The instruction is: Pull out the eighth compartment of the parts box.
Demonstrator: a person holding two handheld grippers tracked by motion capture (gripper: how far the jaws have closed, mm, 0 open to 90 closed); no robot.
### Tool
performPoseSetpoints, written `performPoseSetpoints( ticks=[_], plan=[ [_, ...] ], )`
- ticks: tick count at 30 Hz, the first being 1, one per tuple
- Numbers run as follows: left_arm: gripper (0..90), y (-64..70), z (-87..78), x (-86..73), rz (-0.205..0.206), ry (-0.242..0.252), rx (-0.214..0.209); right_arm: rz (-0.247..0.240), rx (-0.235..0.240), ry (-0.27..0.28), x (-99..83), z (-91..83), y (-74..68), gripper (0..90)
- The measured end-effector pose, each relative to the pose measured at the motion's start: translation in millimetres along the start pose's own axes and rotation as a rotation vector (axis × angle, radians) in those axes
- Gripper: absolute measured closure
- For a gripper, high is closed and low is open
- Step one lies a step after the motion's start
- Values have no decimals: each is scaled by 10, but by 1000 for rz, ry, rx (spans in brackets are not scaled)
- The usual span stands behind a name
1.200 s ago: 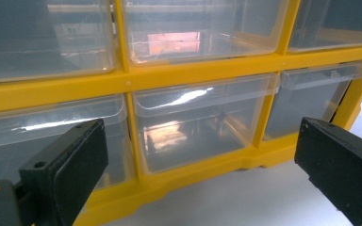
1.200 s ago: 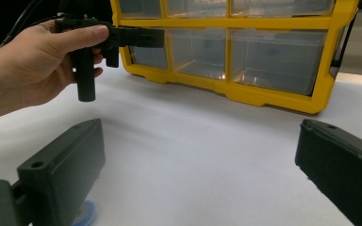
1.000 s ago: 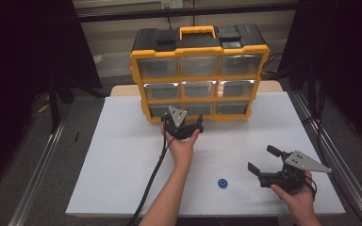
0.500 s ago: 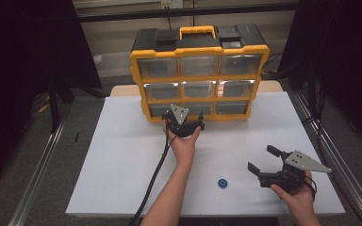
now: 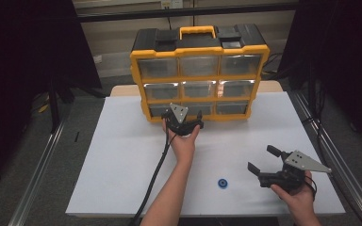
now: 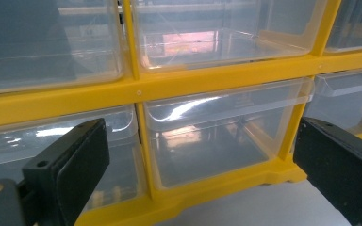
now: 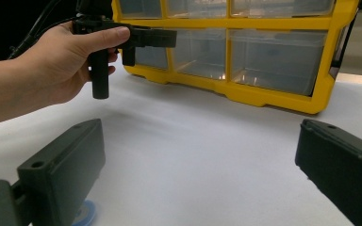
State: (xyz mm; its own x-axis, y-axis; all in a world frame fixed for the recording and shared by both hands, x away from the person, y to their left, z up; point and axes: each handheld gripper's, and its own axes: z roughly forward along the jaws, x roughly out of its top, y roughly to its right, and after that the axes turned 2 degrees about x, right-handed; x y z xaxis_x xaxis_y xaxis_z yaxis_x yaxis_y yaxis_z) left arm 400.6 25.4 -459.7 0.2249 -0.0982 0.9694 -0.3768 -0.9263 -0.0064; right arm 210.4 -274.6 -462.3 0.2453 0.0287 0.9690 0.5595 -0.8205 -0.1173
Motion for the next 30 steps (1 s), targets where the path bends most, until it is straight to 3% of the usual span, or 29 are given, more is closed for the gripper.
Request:
performPoseSetpoints(
  ticks=[14,19,23,29,30],
  plan=[
    [49,0,42,-20,-3,10,3,-2,-5,2,-1,2,-1,18],
    [55,5,47,-17,19,10,31,-1,-5,1,-1,2,-2,18],
    [65,6,62,-10,42,26,38,1,-5,-1,-2,3,-1,18],
    [58,30,75,-14,36,34,50,2,-3,-1,-2,5,-3,18],
    [62,37,74,-17,53,28,47,1,-2,0,-1,4,-3,18]
  ],
)
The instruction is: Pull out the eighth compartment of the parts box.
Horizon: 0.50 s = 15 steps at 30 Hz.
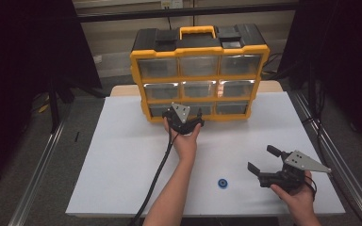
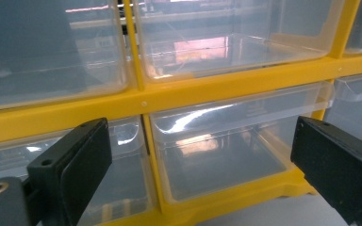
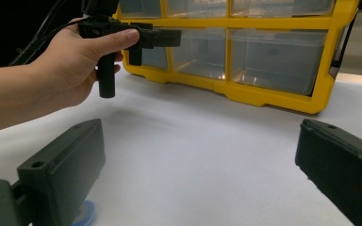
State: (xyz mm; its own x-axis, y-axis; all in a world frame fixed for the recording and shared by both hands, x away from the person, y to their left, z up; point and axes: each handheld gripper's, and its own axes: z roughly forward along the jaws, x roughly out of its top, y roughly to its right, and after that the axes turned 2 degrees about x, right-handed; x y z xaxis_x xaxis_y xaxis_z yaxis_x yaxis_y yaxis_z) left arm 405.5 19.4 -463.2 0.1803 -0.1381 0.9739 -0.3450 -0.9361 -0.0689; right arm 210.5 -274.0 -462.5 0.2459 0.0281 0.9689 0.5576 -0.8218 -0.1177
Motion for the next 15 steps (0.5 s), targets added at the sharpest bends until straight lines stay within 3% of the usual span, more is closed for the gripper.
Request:
performPoseSetpoints(
  ticks=[8,15],
  plan=[
    [91,27,-15,14,36,9,19,0,1,0,0,0,0,18],
    [96,41,-18,23,106,12,26,3,4,0,0,4,-1,18]
  ],
)
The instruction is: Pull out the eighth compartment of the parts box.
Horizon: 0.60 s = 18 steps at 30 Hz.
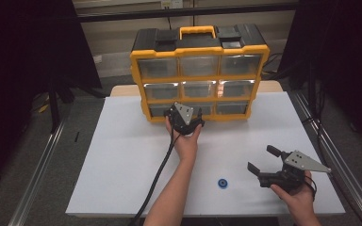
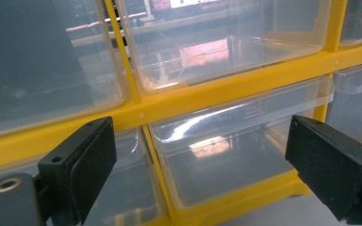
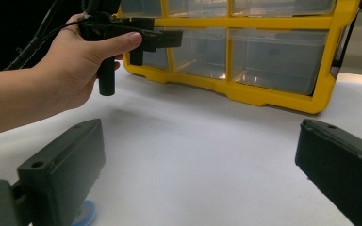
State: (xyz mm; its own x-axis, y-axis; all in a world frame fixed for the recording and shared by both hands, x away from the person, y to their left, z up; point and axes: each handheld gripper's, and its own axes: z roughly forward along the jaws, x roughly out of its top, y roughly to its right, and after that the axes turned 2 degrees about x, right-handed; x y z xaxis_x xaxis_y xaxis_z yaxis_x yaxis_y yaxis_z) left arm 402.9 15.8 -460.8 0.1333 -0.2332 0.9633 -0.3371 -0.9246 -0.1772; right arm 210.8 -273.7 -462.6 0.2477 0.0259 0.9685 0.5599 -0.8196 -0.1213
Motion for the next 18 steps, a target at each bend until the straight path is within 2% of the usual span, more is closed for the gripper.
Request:
performPoseSetpoints(
  ticks=[1,2,5,7,8,9,11,14,15,18],
  plan=[
    [96,14,6,-2,2,14,5,-2,2,1,-1,0,1,18],
    [96,12,3,2,20,8,1,-2,2,1,-1,0,1,18],
    [96,22,5,5,27,6,-3,0,2,1,-1,1,0,18],
    [96,15,7,7,53,4,2,0,1,-1,0,-1,1,18],
    [96,23,10,10,84,4,8,-3,1,0,0,-1,4,18],
    [96,23,10,10,84,4,8,-3,1,0,0,-1,4,18],
    [99,25,14,14,122,-12,6,-4,3,-1,0,-1,5,18],
    [98,29,26,13,201,-22,14,-2,3,2,0,1,1,18],
    [98,26,24,15,212,-33,7,-3,3,1,-1,0,2,18],
    [102,27,29,16,251,-23,13,-3,3,0,0,0,6,18]
  ],
)
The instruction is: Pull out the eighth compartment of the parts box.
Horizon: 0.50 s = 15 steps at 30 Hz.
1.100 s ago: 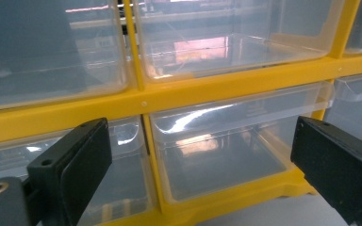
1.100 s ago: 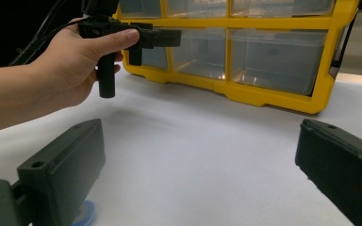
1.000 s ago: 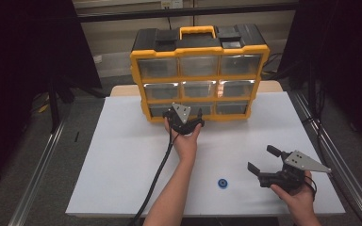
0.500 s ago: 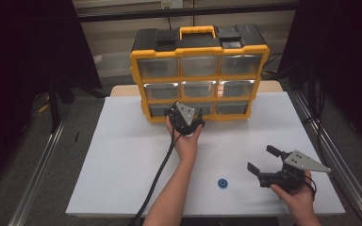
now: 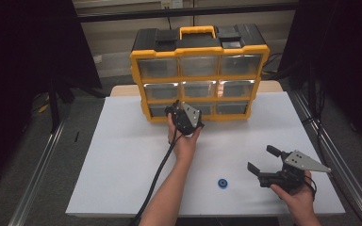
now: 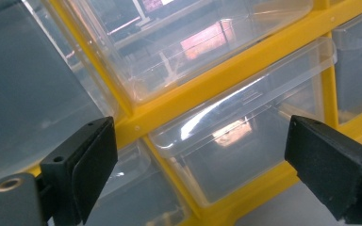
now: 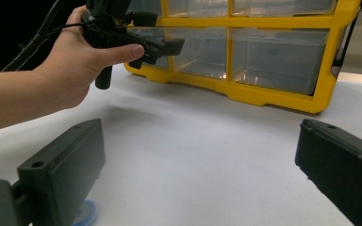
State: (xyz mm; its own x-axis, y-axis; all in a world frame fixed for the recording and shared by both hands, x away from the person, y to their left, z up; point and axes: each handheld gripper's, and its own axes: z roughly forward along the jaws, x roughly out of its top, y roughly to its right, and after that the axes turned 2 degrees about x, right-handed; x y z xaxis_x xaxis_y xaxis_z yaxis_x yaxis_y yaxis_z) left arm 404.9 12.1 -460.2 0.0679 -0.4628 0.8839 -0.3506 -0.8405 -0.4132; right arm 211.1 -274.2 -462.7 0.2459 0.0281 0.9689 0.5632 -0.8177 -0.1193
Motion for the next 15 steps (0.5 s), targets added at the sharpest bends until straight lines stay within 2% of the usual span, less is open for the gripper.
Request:
performPoseSetpoints(
  ticks=[2,11,15],
  plan=[
    [101,5,-2,5,15,3,8,2,-2,0,-1,3,-2,18],
    [105,24,3,26,144,6,16,1,-2,-2,-1,0,1,18],
    [119,39,-1,38,238,-5,27,3,1,-1,-1,3,-4,18]
  ],
)
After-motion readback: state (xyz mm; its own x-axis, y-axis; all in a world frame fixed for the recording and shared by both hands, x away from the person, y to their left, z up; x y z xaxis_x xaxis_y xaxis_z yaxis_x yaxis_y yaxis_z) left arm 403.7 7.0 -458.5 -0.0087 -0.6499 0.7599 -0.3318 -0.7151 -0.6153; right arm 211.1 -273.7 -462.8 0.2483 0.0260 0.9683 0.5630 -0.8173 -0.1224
